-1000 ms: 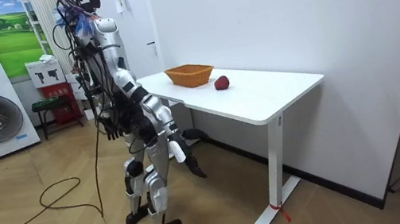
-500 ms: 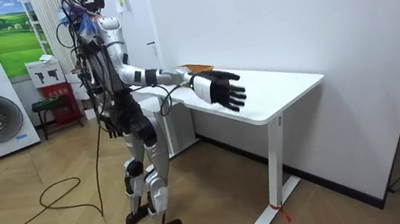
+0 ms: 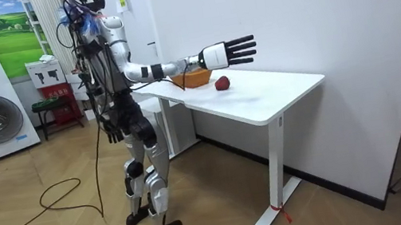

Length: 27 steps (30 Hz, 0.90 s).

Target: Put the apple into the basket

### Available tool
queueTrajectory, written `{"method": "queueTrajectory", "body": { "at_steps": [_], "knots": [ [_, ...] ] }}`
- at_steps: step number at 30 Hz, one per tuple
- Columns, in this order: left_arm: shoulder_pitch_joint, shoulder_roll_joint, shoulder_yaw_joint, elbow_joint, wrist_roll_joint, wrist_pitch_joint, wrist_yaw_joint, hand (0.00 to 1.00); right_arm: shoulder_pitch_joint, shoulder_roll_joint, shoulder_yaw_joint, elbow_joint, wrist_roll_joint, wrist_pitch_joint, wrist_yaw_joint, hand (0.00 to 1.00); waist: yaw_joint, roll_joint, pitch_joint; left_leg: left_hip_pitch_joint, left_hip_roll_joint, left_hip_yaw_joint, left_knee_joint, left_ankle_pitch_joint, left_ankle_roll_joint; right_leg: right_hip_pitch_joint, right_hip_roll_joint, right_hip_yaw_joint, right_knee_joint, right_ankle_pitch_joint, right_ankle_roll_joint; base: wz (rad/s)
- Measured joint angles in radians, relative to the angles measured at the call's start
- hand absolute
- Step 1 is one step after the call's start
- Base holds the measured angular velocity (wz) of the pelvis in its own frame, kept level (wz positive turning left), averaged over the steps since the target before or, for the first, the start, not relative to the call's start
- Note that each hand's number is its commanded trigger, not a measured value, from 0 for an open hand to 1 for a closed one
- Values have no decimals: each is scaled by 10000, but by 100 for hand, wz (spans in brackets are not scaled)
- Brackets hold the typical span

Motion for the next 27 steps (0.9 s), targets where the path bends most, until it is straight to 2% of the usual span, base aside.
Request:
{"method": "queueTrajectory", "body": {
  "at_steps": [9, 12, 18, 23, 27],
  "knots": [
    [-17, 44, -122, -124, 3, 13, -264, 0, -776, -12, 512, 348, 42, 26, 1701, 0, 47, 55, 35, 7, -12, -409, 48, 12, -11, 185, -30, -376, -36, -1, -1, 13],
    [-17, 47, -200, -238, 8, 11, -270, 0, -778, -19, 925, 487, 36, 254, 2343, 0, 84, 19, 38, -11, -11, -450, 46, 25, -20, 170, -39, -453, -37, -1, -1, 4],
    [-17, 70, -195, -357, 192, 12, -290, 0, -785, -71, 1386, 857, 32, 651, 3450, 0, 302, -161, -47, 12, -5, -459, 28, 36, -25, 207, -40, -472, -25, -1, -2, 0],
    [2, 86, -300, -377, 186, 143, -374, 0, -787, -267, 1774, 858, 32, 778, 4005, 0, 335, -242, -8, 152, -14, -442, 35, 35, -25, 442, -55, -532, -105, -1, -2, 1],
    [-10, 86, -355, -333, 186, 214, -546, 0, -785, -323, 1923, 881, 41, 872, 4528, 0, 329, -240, -8, 157, -16, -432, 55, 36, -26, 496, -61, -570, -170, 3, -9, 0]
  ]
}}
